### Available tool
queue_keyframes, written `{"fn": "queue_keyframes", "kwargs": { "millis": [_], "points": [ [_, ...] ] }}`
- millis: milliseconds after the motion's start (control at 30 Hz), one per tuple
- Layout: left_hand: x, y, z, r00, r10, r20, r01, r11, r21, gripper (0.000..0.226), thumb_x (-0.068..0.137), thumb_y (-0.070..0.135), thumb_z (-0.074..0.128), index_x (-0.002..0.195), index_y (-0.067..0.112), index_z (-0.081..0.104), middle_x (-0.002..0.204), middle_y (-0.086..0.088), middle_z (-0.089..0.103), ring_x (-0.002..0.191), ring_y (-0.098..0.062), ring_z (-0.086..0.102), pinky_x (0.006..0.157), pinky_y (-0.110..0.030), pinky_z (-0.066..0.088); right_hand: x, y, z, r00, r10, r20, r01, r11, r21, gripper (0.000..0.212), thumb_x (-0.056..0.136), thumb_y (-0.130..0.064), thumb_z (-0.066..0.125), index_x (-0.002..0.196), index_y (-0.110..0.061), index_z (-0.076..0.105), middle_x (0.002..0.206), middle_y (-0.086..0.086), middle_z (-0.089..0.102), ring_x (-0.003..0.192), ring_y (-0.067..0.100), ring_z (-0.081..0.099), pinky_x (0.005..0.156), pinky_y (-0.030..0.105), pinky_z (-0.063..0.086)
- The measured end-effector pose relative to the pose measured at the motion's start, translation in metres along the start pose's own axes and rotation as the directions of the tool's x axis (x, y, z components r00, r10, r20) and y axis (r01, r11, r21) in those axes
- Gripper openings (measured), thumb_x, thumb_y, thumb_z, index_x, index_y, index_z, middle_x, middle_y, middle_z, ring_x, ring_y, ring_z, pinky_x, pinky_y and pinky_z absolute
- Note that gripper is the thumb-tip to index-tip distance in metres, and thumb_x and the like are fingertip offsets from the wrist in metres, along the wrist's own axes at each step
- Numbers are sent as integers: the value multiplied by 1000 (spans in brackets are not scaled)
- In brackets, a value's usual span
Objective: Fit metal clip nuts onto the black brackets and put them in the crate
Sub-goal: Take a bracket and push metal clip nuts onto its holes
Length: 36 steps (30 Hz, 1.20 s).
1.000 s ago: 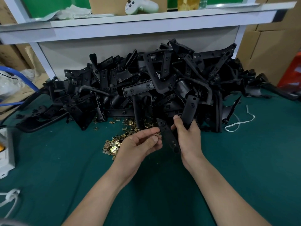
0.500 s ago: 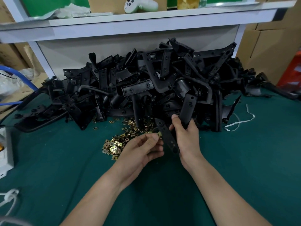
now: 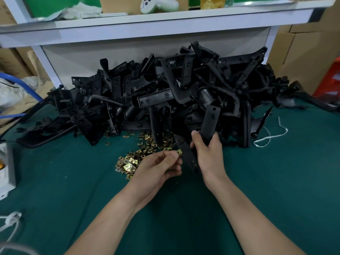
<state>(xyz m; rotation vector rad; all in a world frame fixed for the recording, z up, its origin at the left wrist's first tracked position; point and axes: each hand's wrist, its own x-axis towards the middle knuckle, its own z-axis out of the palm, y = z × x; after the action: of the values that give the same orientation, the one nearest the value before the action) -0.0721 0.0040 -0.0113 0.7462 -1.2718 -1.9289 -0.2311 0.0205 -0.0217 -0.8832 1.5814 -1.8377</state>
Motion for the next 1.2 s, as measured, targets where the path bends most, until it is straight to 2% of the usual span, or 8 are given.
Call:
{"fn": "queue_keyframes", "kwargs": {
  "millis": [300,367,467,567,700,933,1067,1200],
  "points": [
    [2,-2,0,999,20,-26,-19,999,39,17,88,23,66,92,8,72,81,-4,66,72,-12,61,74,-24,56,-5,1,4,996,-89,10,90,993,-81,19,100,-31,60,112,-18,54,67,-11,63,61,-1,59,59,11,45],
    [2,-3,0,999,26,-40,-24,998,50,18,87,25,67,90,8,72,78,-2,65,71,-10,60,73,-24,56,-7,0,5,995,-90,33,93,989,-116,37,100,-34,60,128,-11,51,73,-9,63,68,-1,60,67,13,49],
    [2,-4,2,998,30,-57,-26,998,60,16,84,29,69,83,15,76,74,0,63,71,-9,61,74,-23,56,-5,-2,2,997,-76,28,78,990,-115,61,100,-40,58,144,-3,39,79,-7,64,82,5,63,95,36,53],
    [0,-5,6,994,56,-90,-39,982,184,27,85,42,68,84,16,74,73,1,63,69,-11,61,67,-23,54,-4,-4,2,996,-86,3,86,991,-105,66,99,-43,58,146,-2,38,96,4,70,102,18,66,102,41,50],
    [-2,-5,19,989,109,-98,-34,821,570,62,81,71,57,78,9,64,55,2,61,48,-11,54,51,-21,44,-9,-6,5,992,-130,-8,128,987,-99,53,100,-39,59,135,-2,46,74,-11,65,70,-1,62,67,14,49],
    [-5,-7,35,952,201,-230,-8,769,639,50,95,49,57,61,14,49,48,0,51,42,-14,45,47,-30,37,-16,-5,9,988,-152,33,155,981,-116,58,100,-43,57,147,-16,35,69,5,59,61,6,55,62,32,53],
    [-5,-8,39,943,221,-248,-18,780,626,47,99,42,55,62,14,47,52,-3,47,49,-19,40,52,-39,34,-15,-4,10,984,-168,54,173,977,-125,52,101,-41,57,141,-13,39,61,-7,54,54,3,49,55,28,49],
    [-4,-9,39,934,236,-268,-6,761,649,46,99,39,54,62,13,47,50,-1,48,49,-18,41,52,-38,35,-17,-7,12,983,-169,72,177,975,-132,47,102,-38,56,137,-12,40,69,14,58,55,9,50,56,40,50]
  ]
}}
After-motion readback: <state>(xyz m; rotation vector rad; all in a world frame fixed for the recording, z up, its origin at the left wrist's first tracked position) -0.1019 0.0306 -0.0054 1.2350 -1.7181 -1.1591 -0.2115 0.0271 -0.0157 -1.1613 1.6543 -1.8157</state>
